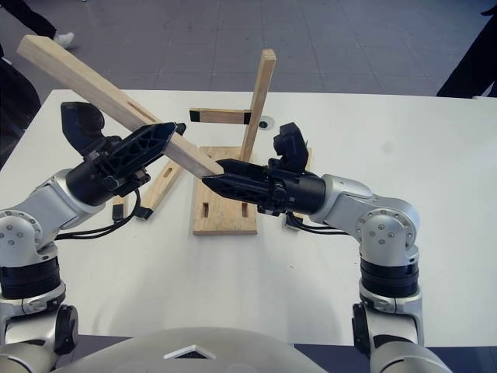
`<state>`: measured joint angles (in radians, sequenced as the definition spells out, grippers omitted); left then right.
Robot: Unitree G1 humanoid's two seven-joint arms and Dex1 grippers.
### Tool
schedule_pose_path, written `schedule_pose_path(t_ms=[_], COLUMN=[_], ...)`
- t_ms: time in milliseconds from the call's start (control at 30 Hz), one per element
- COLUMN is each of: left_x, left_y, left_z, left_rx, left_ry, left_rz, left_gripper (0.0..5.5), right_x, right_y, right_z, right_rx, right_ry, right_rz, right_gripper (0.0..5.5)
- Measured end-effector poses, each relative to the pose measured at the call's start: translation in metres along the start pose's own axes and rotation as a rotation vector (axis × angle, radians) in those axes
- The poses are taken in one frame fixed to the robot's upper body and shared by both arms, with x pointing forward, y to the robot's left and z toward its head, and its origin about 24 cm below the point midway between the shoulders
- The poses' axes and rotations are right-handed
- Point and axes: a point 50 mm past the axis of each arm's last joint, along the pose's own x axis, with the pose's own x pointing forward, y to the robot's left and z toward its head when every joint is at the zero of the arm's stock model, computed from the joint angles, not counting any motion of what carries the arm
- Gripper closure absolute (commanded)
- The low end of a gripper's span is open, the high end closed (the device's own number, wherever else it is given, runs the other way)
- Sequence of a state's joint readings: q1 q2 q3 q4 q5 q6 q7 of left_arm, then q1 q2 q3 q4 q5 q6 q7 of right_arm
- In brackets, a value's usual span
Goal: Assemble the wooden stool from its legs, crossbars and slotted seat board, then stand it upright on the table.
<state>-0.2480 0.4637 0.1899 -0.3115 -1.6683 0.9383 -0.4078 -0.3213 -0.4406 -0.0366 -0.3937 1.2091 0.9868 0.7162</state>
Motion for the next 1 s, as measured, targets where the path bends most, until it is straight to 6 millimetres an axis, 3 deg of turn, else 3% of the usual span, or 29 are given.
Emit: schedule_pose_path(t_ms=[267, 433, 533, 633, 767, 1000], left_x=[-0.008, -0.025, -0.036, -0.038, -0.029, -0.030], left_y=[0.011, 0.017, 0.020, 0.023, 0.023, 0.025], left_z=[0.008, 0.033, 0.045, 0.046, 0.035, 0.031], left_rx=[0.035, 0.194, 0.301, 0.374, 0.411, 0.455], left_ry=[-0.027, -0.014, -0.005, 0.019, 0.060, 0.094], left_rz=[0.080, 0.192, 0.289, 0.350, 0.346, 0.387], left_gripper=[3.39, 3.40, 3.40, 3.40, 3.40, 3.40], right_x=[-0.007, -0.026, -0.038, -0.034, -0.023, -0.024], right_y=[-0.006, -0.027, -0.050, -0.065, -0.075, -0.077], right_z=[-0.007, -0.017, -0.031, -0.045, -0.042, -0.055], right_rx=[-0.018, -0.117, -0.252, -0.477, -0.696, -0.850], right_ry=[0.071, 0.208, 0.360, 0.522, 0.626, 0.867], right_rz=[-0.076, -0.256, -0.433, -0.518, -0.524, -0.389], right_gripper=[1.80, 1.80, 1.80, 1.80, 1.80, 1.80])
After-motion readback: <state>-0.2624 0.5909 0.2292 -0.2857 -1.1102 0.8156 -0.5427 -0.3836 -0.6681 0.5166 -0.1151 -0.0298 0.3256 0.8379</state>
